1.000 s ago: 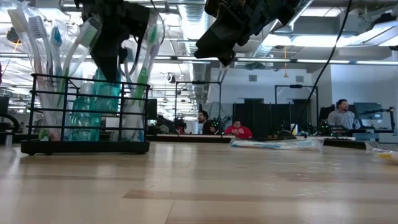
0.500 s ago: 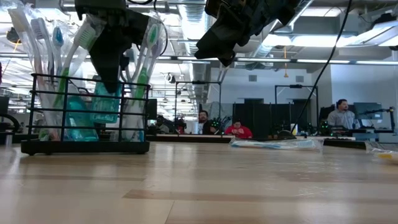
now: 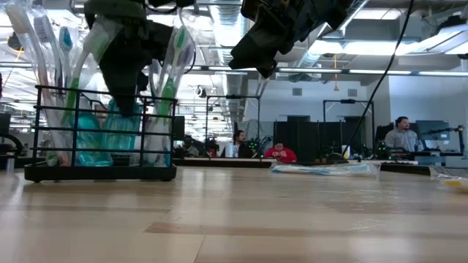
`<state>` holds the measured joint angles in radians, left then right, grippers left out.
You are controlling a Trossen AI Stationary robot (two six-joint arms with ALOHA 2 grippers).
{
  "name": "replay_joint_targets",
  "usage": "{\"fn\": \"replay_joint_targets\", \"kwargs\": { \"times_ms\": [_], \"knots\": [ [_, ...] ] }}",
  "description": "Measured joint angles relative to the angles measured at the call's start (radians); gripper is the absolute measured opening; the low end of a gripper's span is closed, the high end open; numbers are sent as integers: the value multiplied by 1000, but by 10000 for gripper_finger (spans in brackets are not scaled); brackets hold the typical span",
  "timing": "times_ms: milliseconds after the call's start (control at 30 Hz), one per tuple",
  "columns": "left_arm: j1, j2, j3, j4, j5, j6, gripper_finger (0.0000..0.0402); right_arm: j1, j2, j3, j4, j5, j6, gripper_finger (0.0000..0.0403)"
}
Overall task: Pick & Place toothbrushing station
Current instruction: Put the mouthwash into the middle section of the mesh organizer, then put the blue toothbrush into the bottom right section of the mesh organizer
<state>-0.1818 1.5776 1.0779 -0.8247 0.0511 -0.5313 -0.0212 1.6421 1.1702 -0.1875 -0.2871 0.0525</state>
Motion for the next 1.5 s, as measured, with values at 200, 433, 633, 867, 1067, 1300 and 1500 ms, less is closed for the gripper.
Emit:
{"fn": "replay_joint_targets", "kwargs": {
  "times_ms": [200, 433, 633, 867, 1067, 1300, 1500],
  "knots": [
    [5, -12, -14, 3, 1, -1, 113, 0, 0, 0, 0, 0, 0, 121],
    [5, -18, -14, 20, 12, -1, 126, 0, 0, 0, 0, 0, 0, 121],
    [8, -18, -14, 20, 25, 0, 122, 0, 0, 0, 0, 0, 0, 121],
    [22, -65, -14, 24, 32, 0, 126, 0, 0, 0, 0, 0, 0, 121],
    [25, -129, -14, 25, 36, 0, 127, 0, 0, 0, 0, 0, 0, 121],
    [25, -187, -14, 23, 70, -26, 127, 0, 0, 0, 0, 0, 0, 121],
    [25, -257, -14, 22, 71, -33, 127, 0, 0, 0, 0, 0, 0, 121]
  ]
}}
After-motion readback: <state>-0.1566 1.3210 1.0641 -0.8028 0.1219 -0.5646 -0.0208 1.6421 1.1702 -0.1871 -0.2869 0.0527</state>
